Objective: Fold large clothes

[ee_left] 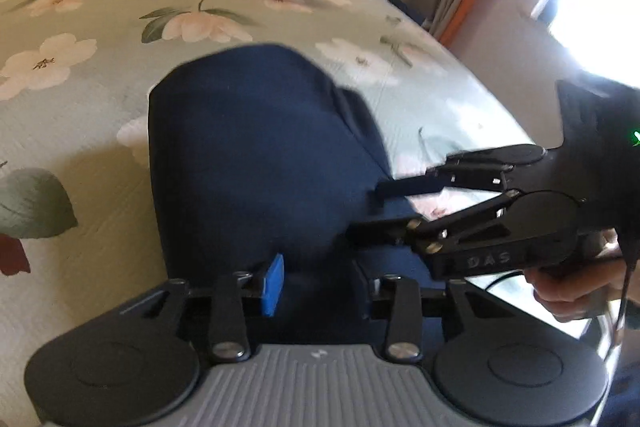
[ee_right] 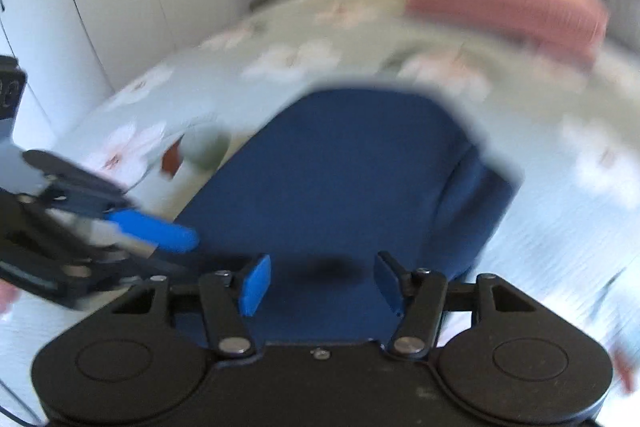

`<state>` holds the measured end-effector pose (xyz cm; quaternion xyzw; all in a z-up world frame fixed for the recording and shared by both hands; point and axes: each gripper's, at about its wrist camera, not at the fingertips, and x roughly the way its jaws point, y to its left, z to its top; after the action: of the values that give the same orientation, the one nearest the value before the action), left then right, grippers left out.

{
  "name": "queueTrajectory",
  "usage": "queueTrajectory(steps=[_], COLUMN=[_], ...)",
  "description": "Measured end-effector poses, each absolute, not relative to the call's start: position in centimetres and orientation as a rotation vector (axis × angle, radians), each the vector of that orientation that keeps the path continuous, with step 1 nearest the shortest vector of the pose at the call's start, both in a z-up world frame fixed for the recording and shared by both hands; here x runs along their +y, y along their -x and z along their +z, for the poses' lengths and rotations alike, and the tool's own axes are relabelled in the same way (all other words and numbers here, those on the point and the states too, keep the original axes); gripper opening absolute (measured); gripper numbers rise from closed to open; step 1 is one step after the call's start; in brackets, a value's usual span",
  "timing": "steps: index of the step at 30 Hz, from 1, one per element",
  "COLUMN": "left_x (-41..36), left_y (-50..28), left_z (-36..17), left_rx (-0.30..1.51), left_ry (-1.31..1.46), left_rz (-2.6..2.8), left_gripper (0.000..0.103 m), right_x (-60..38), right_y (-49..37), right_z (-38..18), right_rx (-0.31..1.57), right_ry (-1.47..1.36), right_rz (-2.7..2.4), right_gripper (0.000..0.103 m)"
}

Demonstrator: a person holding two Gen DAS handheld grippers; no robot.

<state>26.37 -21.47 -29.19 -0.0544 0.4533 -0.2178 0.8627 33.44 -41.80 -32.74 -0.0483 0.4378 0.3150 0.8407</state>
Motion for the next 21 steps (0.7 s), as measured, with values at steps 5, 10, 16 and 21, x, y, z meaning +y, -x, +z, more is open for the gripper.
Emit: queueTrajectory(steps=[5,10,16,21], left_x=[-21.4,-19.8,-19.5,-18.7], left_y=[-24.4,-22.0,-21.1,-20.7], left_z=[-29.4,-28.6,-28.7,-30.3], left_rx=[0.931,0.958,0.941,0.996], left_ry=[0.042,0.033,0.03,0.036], left_rz=[-0.447,-0.464,-0.442,-0.432], left_gripper=[0.038,0.035,0.033,0.036], right_x=[-44.4,-47.1,-44.3,-43.4], right_y=[-31.5,-27.7,-27.7,-27.4], right_z=[-34.7,-34.8,-30.3,-35.4], right_rx=[1.007,1.075,0.896,1.023], right_ry=[0.046,0.066,-0.005,0.032], right_rz=[0.605,0.545,0.574,0.555], right_gripper=[0.051,0.04,0.039,0.039])
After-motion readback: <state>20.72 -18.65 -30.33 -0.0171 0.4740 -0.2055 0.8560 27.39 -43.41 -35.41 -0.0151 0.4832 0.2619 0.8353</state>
